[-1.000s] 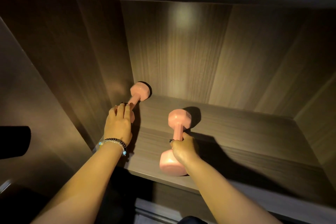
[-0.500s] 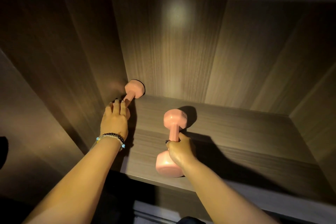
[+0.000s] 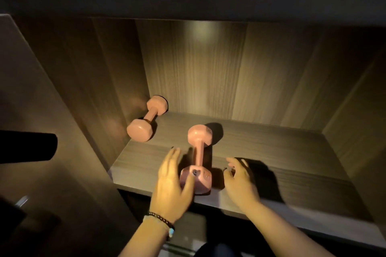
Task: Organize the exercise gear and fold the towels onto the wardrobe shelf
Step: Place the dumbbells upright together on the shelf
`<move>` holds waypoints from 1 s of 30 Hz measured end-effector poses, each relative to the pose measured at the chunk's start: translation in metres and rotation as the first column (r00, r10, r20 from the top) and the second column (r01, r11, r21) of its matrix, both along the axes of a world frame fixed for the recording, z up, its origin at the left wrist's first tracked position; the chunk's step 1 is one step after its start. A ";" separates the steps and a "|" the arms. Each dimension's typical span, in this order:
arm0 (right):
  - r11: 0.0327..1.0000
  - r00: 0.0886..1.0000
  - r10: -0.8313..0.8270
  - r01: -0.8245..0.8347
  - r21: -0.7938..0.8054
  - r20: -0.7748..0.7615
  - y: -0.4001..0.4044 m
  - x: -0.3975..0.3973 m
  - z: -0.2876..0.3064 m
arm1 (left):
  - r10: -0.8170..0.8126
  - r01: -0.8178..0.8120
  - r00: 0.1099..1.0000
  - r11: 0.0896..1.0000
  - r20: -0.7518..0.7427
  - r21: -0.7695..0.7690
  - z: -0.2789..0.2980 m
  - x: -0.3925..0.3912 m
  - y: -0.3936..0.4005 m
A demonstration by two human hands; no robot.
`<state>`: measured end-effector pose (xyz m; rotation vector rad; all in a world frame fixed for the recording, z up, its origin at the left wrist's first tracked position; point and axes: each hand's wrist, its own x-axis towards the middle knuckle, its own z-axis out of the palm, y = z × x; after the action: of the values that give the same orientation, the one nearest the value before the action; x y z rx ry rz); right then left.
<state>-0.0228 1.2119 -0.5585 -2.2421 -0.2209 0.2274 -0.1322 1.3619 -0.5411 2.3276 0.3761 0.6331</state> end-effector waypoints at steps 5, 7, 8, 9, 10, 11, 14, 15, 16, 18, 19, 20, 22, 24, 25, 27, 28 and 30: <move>0.922 0.940 0.275 -0.198 -0.333 0.202 -0.006 -0.026 -0.019 | -0.102 0.112 0.994 0.941 -0.049 0.319 -0.014 -0.007 -0.019; 0.910 0.920 0.315 -0.221 -0.352 0.236 -0.002 -0.034 -0.022 | -0.085 0.110 0.993 0.915 -0.080 0.388 -0.012 -0.007 -0.015; 0.910 0.919 0.312 -0.216 -0.353 0.240 -0.002 -0.035 -0.022 | -0.079 0.114 0.992 0.904 -0.101 0.413 -0.010 -0.006 -0.014; 0.907 0.918 0.315 -0.216 -0.360 0.242 -0.003 -0.035 -0.021 | -0.075 0.120 0.990 0.891 -0.119 0.439 -0.008 -0.004 -0.014; 0.897 0.913 0.330 -0.225 -0.380 0.241 -0.004 -0.035 -0.019 | -0.074 0.128 0.989 0.874 -0.132 0.468 -0.006 -0.002 -0.013; 0.875 0.903 0.361 -0.243 -0.419 0.232 -0.006 -0.035 -0.017 | -0.069 0.134 0.987 0.857 -0.146 0.497 -0.004 0.001 -0.013; 0.738 0.861 0.488 -0.319 -0.595 0.142 -0.007 -0.037 -0.013 | -0.019 0.134 0.978 0.820 -0.207 0.557 0.002 0.009 -0.007; 0.706 0.853 0.510 -0.341 -0.620 0.111 -0.006 -0.037 -0.011 | 0.005 0.123 0.975 0.819 -0.221 0.561 0.004 0.012 -0.004; 0.686 0.846 0.527 -0.366 -0.629 0.082 -0.004 -0.036 -0.010 | 0.029 0.110 0.972 0.823 -0.235 0.557 0.005 0.015 0.001; 0.669 0.844 0.536 -0.422 -0.612 0.004 0.002 -0.033 -0.003 | 0.077 0.079 0.963 0.836 -0.259 0.542 0.007 0.022 0.011; 0.666 0.847 0.530 -0.445 -0.598 -0.040 0.006 -0.031 0.001 | 0.104 0.059 0.961 0.829 -0.258 0.555 0.009 0.025 0.017; 0.659 0.847 0.526 -0.466 -0.591 -0.082 0.010 -0.028 0.004 | 0.134 0.042 0.957 0.815 -0.258 0.578 0.010 0.029 0.023; 0.623 0.840 0.514 -0.506 -0.596 -0.176 0.022 -0.023 0.010 | 0.199 0.023 0.939 0.778 -0.281 0.628 0.012 0.035 0.035; 0.583 0.830 0.469 -0.547 -0.601 -0.301 0.036 -0.016 0.014 | 0.268 0.026 0.911 0.720 -0.312 0.693 0.013 0.040 0.044; 0.566 0.820 0.442 -0.569 -0.596 -0.363 0.042 -0.011 0.016 | 0.299 0.029 0.900 0.687 -0.318 0.726 0.012 0.043 0.049; 0.523 0.793 0.406 -0.609 -0.596 -0.455 0.052 -0.004 0.020 | 0.350 0.025 0.883 0.630 -0.313 0.776 0.012 0.049 0.057; 0.500 0.780 0.399 -0.626 -0.599 -0.482 0.055 -0.002 0.021 | 0.368 0.022 0.878 0.607 -0.306 0.794 0.012 0.052 0.060; 0.479 0.765 0.394 -0.643 -0.597 -0.509 0.058 0.001 0.018 | 0.386 0.032 0.870 0.577 -0.307 0.816 0.011 0.058 0.068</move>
<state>-0.0218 1.2696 -0.5401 -2.8367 -0.7886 1.2099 -0.0740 1.4296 -0.5298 3.3944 0.6597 0.3537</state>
